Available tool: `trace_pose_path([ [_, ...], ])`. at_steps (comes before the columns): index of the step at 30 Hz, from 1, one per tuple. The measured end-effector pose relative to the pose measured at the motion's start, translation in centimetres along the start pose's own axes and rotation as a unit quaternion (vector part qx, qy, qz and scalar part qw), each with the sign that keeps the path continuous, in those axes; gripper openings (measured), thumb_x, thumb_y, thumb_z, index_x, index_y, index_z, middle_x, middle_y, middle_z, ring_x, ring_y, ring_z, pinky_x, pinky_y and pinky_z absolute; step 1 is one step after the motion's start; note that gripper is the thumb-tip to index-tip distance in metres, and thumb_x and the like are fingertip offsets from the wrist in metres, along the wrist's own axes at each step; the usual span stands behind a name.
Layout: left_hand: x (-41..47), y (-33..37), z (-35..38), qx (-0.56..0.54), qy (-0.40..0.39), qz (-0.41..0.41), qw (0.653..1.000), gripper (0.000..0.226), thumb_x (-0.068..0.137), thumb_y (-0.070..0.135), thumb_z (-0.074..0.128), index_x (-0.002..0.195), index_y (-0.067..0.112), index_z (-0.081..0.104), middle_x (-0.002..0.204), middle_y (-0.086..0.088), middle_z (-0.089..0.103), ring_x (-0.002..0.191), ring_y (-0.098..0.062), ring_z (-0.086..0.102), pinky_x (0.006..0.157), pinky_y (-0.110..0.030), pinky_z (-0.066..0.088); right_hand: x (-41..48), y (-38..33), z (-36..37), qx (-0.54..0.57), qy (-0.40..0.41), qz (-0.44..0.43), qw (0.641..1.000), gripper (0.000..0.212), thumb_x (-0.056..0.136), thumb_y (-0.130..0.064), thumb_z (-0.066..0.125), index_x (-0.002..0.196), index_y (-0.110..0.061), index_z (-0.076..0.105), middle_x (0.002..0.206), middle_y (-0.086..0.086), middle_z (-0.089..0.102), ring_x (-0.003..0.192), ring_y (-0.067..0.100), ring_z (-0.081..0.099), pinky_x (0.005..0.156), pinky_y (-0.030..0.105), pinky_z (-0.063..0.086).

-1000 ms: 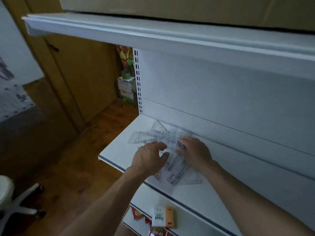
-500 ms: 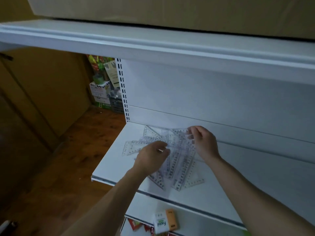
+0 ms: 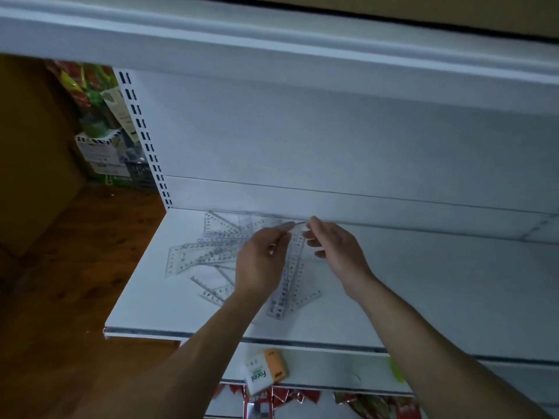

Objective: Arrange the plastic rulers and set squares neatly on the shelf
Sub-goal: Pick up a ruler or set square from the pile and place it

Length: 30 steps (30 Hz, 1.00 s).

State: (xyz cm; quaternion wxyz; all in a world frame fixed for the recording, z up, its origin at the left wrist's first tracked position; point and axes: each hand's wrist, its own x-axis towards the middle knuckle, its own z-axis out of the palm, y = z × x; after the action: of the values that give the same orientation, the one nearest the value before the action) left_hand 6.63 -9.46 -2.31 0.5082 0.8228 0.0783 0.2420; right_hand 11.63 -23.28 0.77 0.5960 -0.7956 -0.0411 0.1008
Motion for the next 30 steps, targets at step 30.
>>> trace_pose_path([
  [30,-16.3,25.2,33.9,-0.284,-0.281,-0.16,0.902,0.019,0.088,0.008,0.064,0.107,0.01,0.067,0.088,-0.005,0.071,0.077,-0.015,0.068,0.069,-0.019,0.053,-19.5,13.4,-44.6,-0.023,0.175,0.033,0.984,0.012,0.09,-0.021,0.063,0.086,-0.023,0.074,0.073,-0.011,0.071,0.061,-0.001,0.057,0.062,0.015,0.047],
])
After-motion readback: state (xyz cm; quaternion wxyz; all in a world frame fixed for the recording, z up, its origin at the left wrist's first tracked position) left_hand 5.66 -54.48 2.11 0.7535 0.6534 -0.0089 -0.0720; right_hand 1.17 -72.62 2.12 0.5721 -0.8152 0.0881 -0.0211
